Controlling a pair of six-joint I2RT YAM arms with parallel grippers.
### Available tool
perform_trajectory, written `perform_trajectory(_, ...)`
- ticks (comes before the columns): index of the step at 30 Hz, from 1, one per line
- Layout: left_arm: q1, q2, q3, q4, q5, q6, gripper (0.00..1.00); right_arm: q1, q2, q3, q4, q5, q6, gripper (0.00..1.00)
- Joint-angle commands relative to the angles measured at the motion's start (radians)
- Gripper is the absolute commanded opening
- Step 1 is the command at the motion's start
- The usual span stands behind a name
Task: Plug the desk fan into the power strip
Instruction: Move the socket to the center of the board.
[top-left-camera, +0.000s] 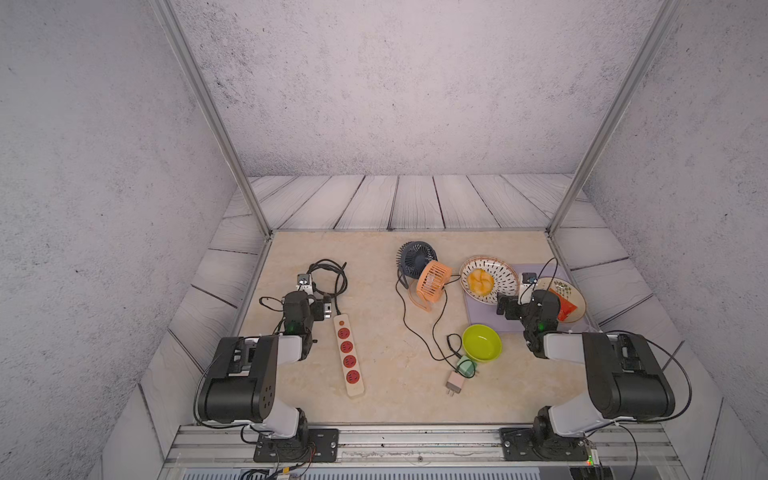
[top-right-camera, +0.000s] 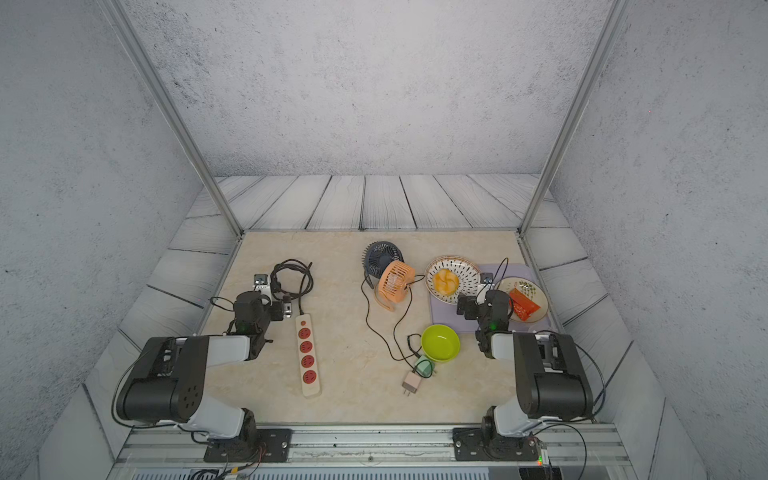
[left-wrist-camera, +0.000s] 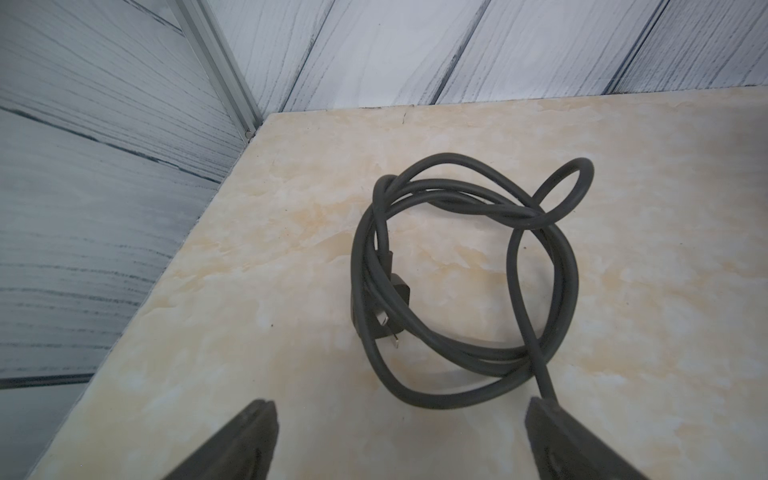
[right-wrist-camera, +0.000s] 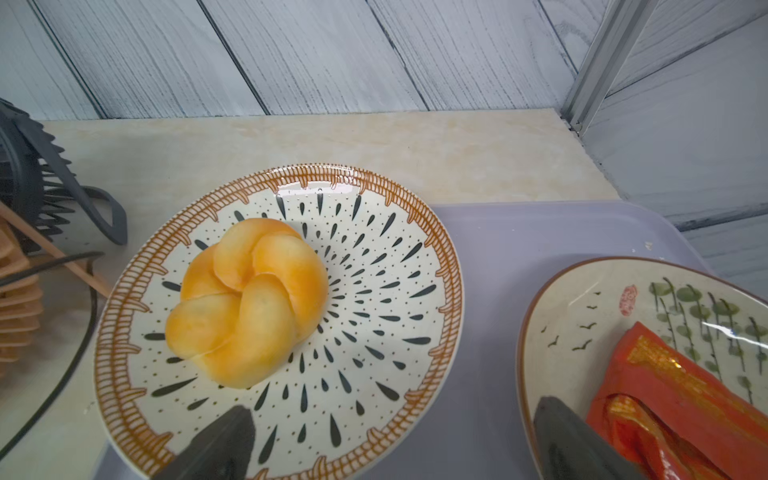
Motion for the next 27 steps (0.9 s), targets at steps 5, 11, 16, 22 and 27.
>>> perform_trajectory(5,0.009,0.009,0.018,0.018,-0.009,-0.008,1.00,-0.005,0.013,0.017,0.015,-0.010,-0.008,0.99)
perform_trajectory(11,0.009,0.009,0.017,0.018,-0.009,-0.008,1.00,-0.005,0.012,0.017,0.016,-0.009,-0.009,0.99)
perform_trajectory(16,0.009,0.009,0.018,0.019,-0.008,-0.007,1.00,-0.005,0.012,0.017,0.016,-0.010,-0.008,0.99)
perform_trajectory(22,0.010,-0.032,0.053,-0.075,0.034,0.012,1.00,-0.005,0.007,0.016,0.023,-0.001,-0.006,0.99)
perform_trajectory(27,0.009,-0.139,0.178,-0.362,0.059,0.033,1.00,-0.005,-0.094,0.032,-0.069,0.070,0.020,0.99)
